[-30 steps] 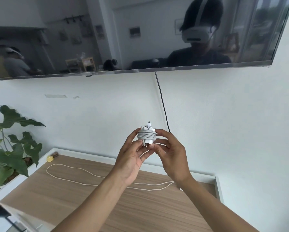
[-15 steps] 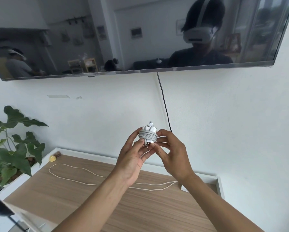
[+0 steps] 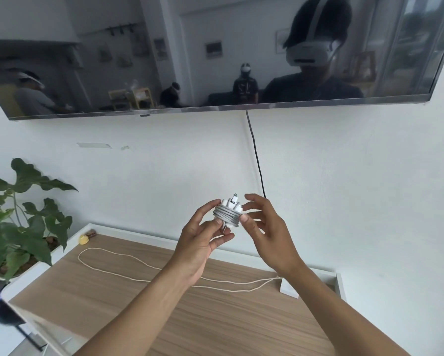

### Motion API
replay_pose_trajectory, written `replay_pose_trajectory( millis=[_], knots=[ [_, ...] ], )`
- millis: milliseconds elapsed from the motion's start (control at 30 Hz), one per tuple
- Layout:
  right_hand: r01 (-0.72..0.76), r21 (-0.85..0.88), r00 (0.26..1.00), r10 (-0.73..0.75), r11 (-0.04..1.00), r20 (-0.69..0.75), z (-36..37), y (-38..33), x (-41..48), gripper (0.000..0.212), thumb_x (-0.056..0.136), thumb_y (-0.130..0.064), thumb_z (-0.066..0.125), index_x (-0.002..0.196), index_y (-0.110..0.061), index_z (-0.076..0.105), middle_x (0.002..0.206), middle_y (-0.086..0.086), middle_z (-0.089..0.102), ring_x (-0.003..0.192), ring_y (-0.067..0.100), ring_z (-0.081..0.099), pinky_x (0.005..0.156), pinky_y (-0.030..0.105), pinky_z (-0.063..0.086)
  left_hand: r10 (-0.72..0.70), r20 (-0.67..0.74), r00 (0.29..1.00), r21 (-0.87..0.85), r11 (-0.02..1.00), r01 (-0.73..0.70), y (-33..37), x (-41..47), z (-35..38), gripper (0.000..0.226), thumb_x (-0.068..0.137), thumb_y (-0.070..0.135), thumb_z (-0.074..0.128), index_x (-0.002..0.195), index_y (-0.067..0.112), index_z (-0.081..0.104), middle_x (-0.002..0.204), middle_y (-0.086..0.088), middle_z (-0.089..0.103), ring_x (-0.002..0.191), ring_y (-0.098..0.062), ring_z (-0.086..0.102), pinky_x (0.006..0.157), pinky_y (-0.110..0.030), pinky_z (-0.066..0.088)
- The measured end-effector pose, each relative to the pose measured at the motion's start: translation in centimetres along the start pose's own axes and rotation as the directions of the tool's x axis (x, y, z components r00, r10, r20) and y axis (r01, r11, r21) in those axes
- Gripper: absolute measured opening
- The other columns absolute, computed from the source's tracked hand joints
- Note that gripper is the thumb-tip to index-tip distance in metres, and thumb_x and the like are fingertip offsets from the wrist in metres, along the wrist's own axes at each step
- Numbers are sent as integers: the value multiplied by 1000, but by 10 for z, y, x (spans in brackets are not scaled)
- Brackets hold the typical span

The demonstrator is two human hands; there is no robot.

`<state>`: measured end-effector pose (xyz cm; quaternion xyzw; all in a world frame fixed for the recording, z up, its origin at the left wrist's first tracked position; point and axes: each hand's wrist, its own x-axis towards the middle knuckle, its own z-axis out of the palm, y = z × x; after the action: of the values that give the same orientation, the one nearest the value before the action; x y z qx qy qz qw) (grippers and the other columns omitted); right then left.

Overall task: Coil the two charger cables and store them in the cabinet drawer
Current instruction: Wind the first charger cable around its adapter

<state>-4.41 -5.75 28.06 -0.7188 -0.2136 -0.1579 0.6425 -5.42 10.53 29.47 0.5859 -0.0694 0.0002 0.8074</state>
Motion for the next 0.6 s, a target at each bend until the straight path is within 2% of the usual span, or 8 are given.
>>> replay_pose_trajectory(
  millis=[67,133,267,467,600],
  knots=[
    [-56,-3,998,56,998,-2,-1,2,5,23,93,-40,50,113,-31,60,100,-15,67,90,10,66,83,27,53,7,2,1000,36,999,-8,-2,1,-3,35,94,3,54,120,24,64,83,-15,58,78,-22,58,87,-40,57],
    [-120,6,993,120,993,14,0,6,10,16,96,-36,52,104,-30,64,95,-14,69,86,13,67,84,35,55,6,5,1000,68,998,-6,-4,1,-6,37,94,2,54,121,25,64,80,-12,59,79,-23,56,86,-40,57],
    [-186,-2,980,186,982,67,2,15,14,10,96,-24,56,99,-22,65,93,-5,70,80,14,67,82,38,56,-11,-12,1000,76,997,12,-11,-1,-16,45,93,2,57,129,30,57,76,-15,55,79,-23,57,85,-39,56],
    [-245,-31,958,247,969,145,11,21,16,9,94,-27,59,91,-25,67,85,-7,69,72,10,63,69,26,53,-39,-73,997,44,998,43,-19,-4,-35,42,90,1,60,128,20,55,72,-12,56,76,-23,58,83,-39,57],
    [-285,-35,940,287,958,185,22,20,17,16,92,-34,60,94,-20,67,86,-10,67,75,12,61,61,10,47,-60,-110,992,32,997,64,-23,-8,-51,40,89,0,61,127,12,55,78,-13,60,79,-25,60,84,-42,57]
  ],
)
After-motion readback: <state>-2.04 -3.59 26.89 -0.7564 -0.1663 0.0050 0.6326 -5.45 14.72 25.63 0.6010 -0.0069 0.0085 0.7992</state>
